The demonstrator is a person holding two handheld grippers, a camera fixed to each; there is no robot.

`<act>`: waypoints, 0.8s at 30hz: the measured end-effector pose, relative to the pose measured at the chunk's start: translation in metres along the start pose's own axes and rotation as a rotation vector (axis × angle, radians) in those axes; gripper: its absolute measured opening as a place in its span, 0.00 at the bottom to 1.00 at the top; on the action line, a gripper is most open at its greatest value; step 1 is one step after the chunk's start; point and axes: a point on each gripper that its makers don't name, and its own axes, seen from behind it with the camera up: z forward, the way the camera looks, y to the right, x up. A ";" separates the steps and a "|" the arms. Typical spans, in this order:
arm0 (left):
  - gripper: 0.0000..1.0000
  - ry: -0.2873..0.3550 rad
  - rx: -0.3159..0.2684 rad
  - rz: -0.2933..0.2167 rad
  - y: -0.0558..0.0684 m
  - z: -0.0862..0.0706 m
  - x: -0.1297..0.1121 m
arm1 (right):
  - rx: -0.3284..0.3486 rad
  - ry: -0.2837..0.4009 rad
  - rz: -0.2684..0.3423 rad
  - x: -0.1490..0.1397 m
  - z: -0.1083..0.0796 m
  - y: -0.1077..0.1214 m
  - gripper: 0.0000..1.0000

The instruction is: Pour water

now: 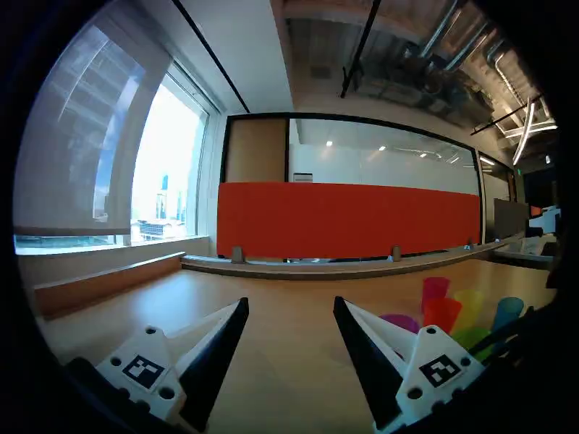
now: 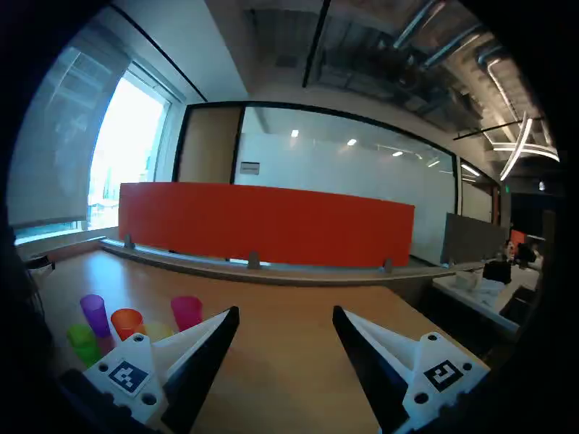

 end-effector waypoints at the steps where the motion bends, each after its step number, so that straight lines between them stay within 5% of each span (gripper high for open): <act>1: 0.86 -0.002 0.000 0.000 0.000 0.000 -0.001 | -0.001 -0.001 0.000 0.000 0.000 0.001 1.00; 24: 0.86 -0.053 0.006 0.027 0.001 0.008 -0.018 | 0.006 -0.011 0.000 -0.002 -0.002 -0.003 1.00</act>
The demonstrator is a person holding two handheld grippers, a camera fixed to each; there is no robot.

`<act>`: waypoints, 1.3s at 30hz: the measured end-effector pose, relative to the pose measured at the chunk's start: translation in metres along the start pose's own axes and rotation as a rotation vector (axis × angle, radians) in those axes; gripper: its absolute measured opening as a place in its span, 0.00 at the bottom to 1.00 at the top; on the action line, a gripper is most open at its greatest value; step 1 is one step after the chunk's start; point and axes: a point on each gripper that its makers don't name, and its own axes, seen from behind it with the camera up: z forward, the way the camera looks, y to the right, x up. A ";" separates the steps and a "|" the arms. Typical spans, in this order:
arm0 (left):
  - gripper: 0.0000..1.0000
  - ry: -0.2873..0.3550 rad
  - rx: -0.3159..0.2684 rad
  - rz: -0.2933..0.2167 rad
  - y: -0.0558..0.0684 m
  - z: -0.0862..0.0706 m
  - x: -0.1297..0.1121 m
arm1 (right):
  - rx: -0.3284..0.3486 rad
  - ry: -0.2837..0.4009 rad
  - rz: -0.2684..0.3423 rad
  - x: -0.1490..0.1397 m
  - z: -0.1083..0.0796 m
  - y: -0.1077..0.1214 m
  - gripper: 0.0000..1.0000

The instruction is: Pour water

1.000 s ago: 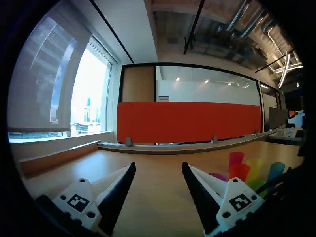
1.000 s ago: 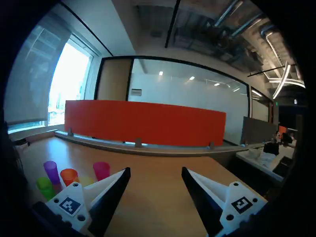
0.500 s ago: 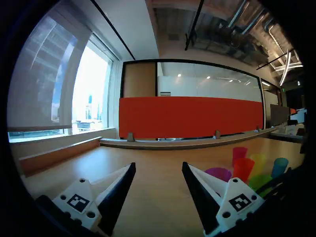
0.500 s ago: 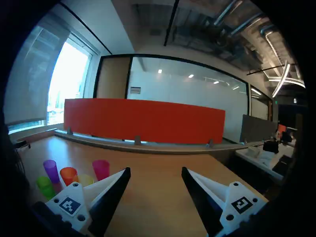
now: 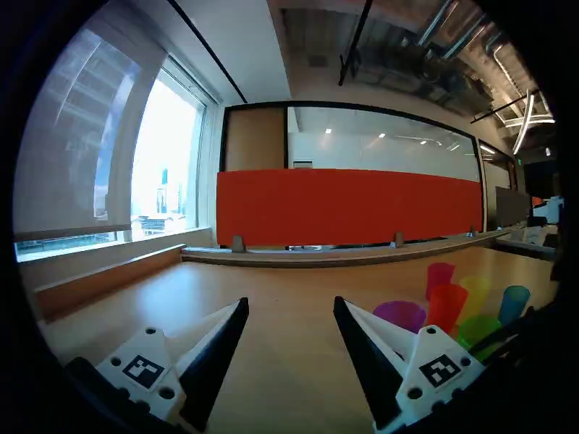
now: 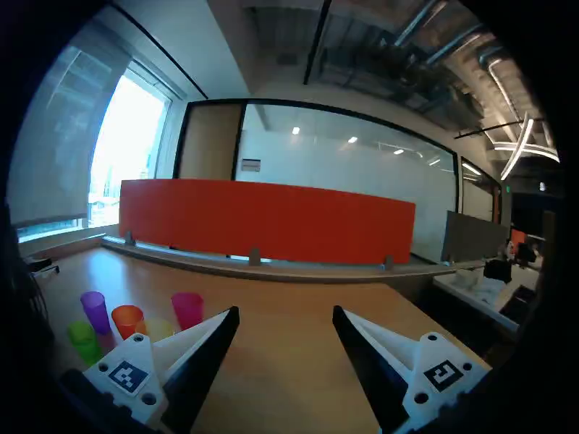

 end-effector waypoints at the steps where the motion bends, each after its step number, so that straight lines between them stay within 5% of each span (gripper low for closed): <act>1: 0.86 0.000 0.001 0.000 0.000 0.000 0.000 | 0.000 0.001 0.001 0.000 0.000 0.000 1.00; 26: 0.90 -0.001 0.004 0.002 0.000 -0.001 -0.002 | -0.024 0.087 -0.030 0.010 -0.008 0.019 1.00; 39: 0.90 -0.002 0.004 0.001 -0.001 -0.002 -0.002 | 0.000 0.136 0.036 0.001 0.004 0.018 1.00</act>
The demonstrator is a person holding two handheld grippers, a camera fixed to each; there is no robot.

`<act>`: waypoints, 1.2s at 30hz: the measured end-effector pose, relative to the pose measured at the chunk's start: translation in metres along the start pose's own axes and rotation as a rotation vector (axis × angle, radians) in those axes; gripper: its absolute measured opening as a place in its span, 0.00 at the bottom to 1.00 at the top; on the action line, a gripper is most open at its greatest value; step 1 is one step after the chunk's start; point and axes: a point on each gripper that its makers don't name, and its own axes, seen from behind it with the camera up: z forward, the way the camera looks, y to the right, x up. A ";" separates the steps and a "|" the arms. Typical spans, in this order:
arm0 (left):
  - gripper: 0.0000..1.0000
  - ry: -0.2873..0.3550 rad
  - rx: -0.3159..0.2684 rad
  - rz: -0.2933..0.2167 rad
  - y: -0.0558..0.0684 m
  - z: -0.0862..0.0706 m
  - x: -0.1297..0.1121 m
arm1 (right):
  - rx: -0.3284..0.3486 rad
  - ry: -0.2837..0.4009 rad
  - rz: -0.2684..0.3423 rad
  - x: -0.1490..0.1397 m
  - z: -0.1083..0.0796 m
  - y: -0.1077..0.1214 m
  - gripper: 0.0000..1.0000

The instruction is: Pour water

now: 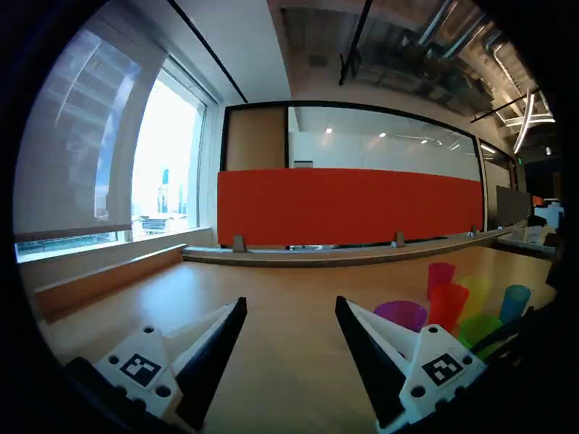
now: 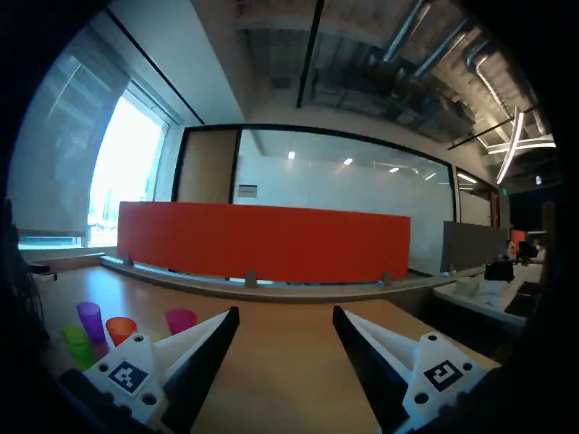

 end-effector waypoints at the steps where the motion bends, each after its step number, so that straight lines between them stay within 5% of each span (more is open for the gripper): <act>1: 0.90 0.000 0.000 0.000 0.000 0.000 0.000 | 0.003 0.002 0.005 -0.002 0.001 0.000 1.00; 8: 0.90 0.000 0.000 0.001 0.000 0.000 0.000 | -0.014 -0.005 0.053 -0.019 0.007 0.003 1.00; 36: 0.90 0.000 0.000 0.000 0.001 0.000 0.000 | 0.018 -0.020 0.068 -0.066 0.016 -0.013 1.00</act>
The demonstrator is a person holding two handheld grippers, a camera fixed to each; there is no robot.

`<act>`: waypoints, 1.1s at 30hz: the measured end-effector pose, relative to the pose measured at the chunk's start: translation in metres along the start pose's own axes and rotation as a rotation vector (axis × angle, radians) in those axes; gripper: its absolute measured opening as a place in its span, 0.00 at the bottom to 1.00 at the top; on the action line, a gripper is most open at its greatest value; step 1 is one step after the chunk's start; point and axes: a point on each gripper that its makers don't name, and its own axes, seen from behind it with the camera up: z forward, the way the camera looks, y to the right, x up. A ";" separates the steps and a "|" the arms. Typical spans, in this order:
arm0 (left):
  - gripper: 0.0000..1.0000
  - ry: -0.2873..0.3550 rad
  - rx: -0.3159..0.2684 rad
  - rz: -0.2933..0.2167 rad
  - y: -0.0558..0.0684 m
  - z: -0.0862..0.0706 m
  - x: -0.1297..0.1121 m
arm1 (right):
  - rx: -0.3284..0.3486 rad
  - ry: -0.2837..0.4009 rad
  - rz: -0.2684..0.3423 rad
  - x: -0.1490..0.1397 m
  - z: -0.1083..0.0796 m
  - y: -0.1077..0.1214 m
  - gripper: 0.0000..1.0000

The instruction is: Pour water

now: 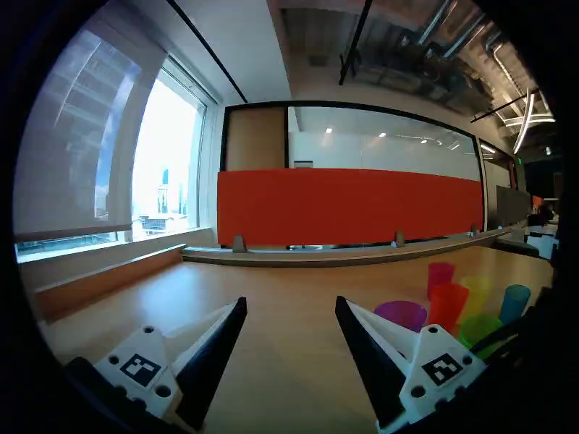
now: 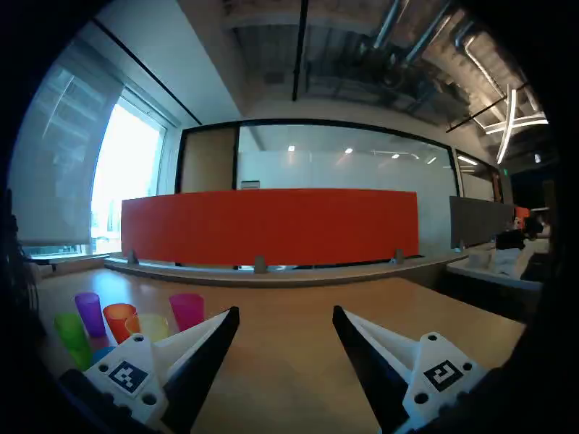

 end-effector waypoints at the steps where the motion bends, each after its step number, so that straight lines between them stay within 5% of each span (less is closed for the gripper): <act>1: 0.90 0.000 0.000 0.000 0.000 0.000 0.000 | 0.000 -0.002 0.000 -0.001 0.000 0.000 1.00; 33: 0.90 0.000 0.000 0.000 -0.001 0.000 0.001 | -0.016 -0.039 -0.013 -0.010 0.002 0.000 1.00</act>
